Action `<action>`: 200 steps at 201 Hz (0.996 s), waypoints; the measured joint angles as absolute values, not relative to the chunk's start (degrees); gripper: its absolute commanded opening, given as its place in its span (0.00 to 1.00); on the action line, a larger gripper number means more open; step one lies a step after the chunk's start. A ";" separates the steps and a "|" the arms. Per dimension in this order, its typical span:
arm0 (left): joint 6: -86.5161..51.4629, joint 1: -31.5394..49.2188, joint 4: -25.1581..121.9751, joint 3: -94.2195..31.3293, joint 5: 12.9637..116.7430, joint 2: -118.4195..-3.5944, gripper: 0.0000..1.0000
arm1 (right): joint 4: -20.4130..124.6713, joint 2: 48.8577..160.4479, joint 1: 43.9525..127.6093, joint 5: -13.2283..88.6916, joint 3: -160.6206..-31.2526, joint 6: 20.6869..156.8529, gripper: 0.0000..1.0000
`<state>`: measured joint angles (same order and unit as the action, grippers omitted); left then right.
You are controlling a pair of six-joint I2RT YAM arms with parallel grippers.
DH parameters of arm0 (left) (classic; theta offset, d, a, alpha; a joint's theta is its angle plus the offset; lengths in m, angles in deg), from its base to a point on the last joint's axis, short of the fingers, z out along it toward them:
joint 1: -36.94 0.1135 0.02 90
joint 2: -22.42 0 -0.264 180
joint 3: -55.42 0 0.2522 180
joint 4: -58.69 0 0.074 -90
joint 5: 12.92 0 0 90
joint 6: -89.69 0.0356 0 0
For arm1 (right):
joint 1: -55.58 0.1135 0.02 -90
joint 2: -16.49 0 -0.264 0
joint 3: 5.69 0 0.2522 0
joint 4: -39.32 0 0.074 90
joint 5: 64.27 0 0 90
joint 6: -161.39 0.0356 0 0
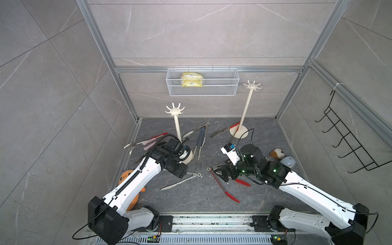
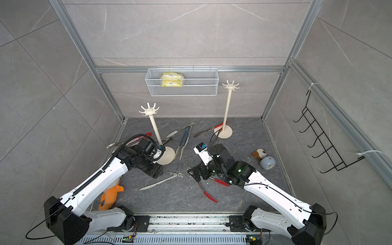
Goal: Hang food tongs on kitchen utensil racks
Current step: Pick up the food tongs from the center of the board.
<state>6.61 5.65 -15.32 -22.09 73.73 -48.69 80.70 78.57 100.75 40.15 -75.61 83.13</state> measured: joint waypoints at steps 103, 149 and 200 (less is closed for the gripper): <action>23.29 7.55 -8.11 -6.37 73.64 -48.38 0.64 | 80.30 78.77 100.37 41.55 -75.61 83.16 0.99; 26.33 8.95 -2.78 -3.81 73.51 -52.12 0.62 | 80.32 79.51 100.22 42.51 -75.61 83.18 1.00; 28.21 9.61 1.53 -3.09 72.94 -55.64 0.60 | 80.32 79.56 100.22 43.16 -75.61 83.22 1.00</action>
